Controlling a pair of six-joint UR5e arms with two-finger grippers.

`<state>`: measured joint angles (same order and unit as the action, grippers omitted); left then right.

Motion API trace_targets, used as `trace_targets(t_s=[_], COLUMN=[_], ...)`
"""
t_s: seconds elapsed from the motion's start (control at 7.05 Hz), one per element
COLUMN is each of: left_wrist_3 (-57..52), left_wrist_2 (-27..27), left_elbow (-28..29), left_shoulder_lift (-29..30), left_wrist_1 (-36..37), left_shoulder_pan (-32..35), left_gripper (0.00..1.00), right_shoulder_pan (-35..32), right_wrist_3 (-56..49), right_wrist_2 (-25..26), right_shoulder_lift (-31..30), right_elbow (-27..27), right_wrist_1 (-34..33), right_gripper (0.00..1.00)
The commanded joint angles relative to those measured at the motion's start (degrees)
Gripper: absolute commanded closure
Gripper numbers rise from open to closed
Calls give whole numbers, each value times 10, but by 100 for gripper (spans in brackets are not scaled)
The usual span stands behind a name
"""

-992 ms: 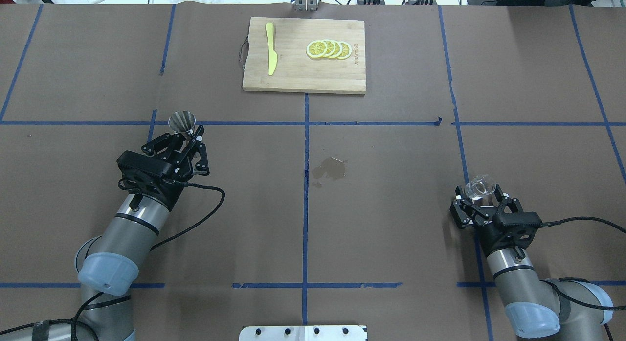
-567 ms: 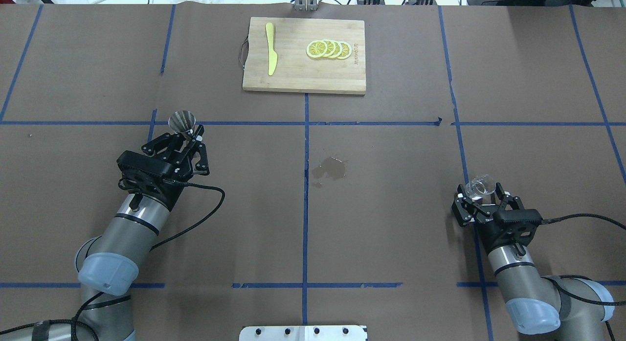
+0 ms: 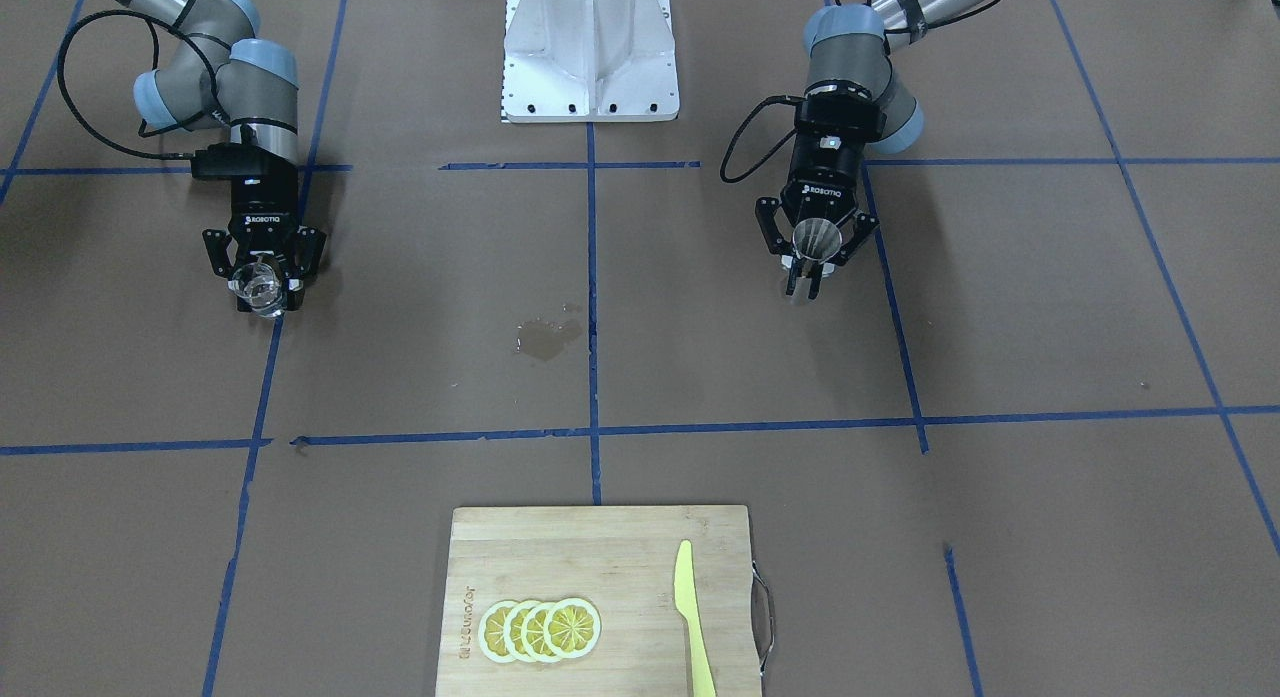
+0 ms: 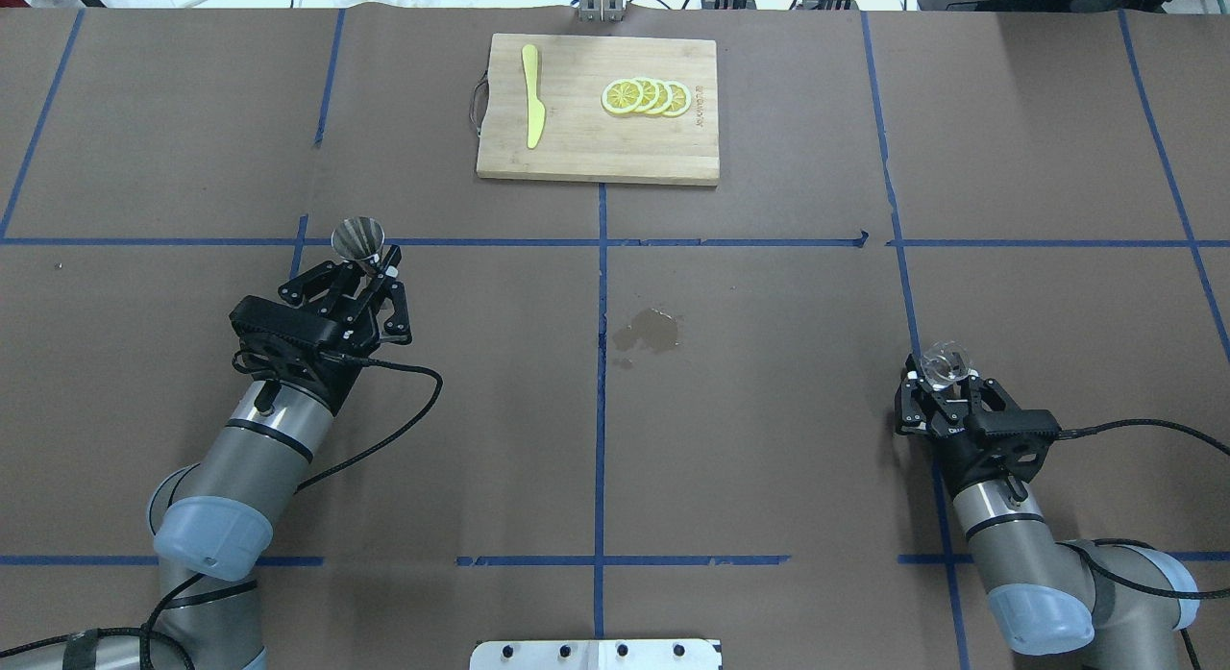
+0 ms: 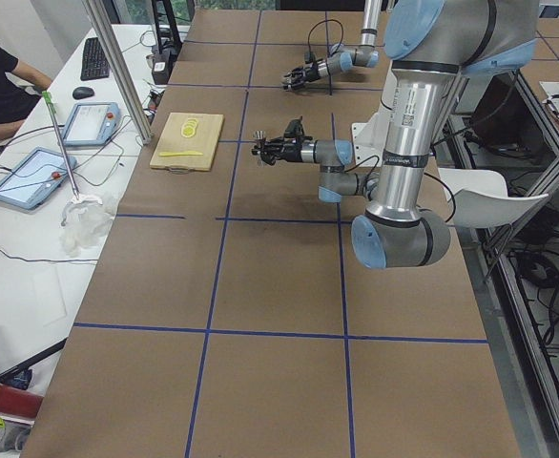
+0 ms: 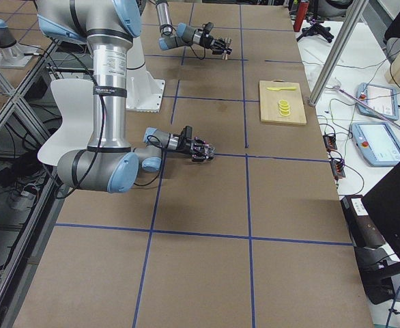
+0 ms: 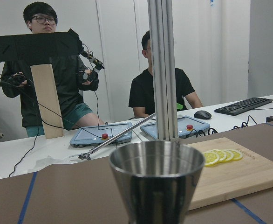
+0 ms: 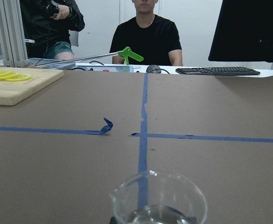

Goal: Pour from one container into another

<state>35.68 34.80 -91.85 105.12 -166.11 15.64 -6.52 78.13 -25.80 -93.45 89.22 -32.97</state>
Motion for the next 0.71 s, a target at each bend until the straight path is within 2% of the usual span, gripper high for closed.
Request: trace_targets(t_s=[0.0, 0.28, 0.43, 0.57], left_wrist_3=[0, 0, -3, -5], left_wrist_2=[0, 1, 4, 32], left_elbow=[0, 0, 0, 0], left_shoulder_lift=[0, 1, 2, 6], left_wrist_1=[0, 0, 0, 0], left_shoulder_pan=[0, -3, -3, -1], left_gripper=[100, 100, 100, 100], right_shoulder_pan=[-2, -2, -2, -2], right_wrist_3=[-7, -40, -80, -102], right_wrist_2=[2, 4, 3, 1], right_shoulder_lift=[2, 9, 9, 11], right_elbow=[6, 18, 51, 82], right_wrist_1=[11, 16, 15, 15], right_gripper=[100, 100, 100, 100])
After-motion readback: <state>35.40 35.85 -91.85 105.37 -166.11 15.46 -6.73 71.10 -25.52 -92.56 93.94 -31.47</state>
